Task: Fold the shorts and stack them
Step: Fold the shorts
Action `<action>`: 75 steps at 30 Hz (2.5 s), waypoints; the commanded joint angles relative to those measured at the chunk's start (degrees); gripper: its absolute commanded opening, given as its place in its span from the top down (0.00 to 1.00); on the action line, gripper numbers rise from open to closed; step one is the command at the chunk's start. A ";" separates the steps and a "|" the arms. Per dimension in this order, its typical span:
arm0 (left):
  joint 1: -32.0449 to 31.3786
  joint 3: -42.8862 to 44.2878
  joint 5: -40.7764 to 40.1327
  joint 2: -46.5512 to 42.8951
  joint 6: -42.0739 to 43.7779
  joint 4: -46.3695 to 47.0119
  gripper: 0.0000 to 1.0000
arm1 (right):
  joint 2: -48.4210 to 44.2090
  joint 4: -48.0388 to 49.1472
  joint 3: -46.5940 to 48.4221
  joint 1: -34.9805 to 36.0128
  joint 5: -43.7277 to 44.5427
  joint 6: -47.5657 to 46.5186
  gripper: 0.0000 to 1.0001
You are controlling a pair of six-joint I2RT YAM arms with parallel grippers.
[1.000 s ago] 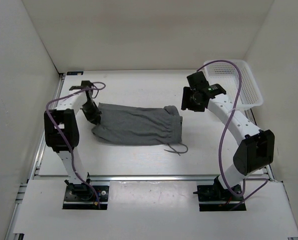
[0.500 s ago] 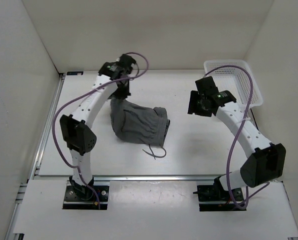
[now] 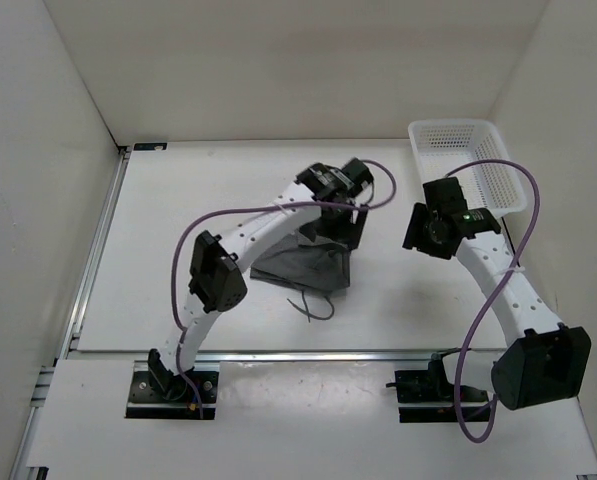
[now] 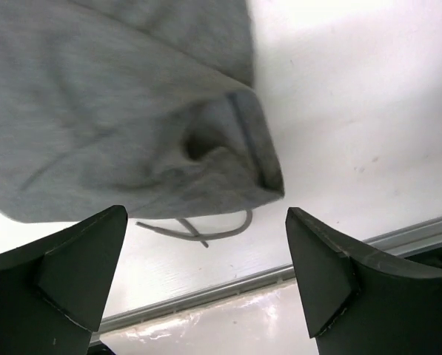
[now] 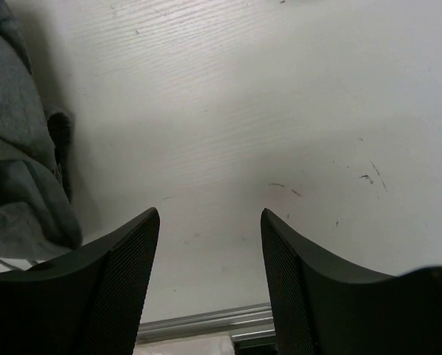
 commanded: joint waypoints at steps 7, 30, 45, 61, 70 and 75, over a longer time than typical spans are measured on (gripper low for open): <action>16.57 -13.87 4.64 -24.12 -2.64 2.78 0.15 | 5.28 3.75 3.27 8.07 -5.18 -1.72 0.41; 39.25 -46.85 1.75 -51.99 -7.21 4.81 0.23 | 50.40 0.77 43.02 31.82 4.91 -5.33 0.56; 40.84 -47.47 4.73 -51.91 -5.02 5.95 0.24 | 41.07 1.29 39.14 20.23 6.68 -5.23 1.00; 31.53 -56.52 12.63 -42.97 -4.40 16.66 0.10 | 27.75 8.06 22.38 13.44 -4.81 -1.81 0.44; 29.24 -53.18 15.55 -25.64 -1.15 23.17 0.09 | 27.61 14.03 16.20 22.40 -16.27 -0.67 0.70; 29.24 -54.32 15.02 -20.62 -0.36 25.20 0.23 | 36.75 17.11 14.28 22.32 -17.67 -0.14 0.93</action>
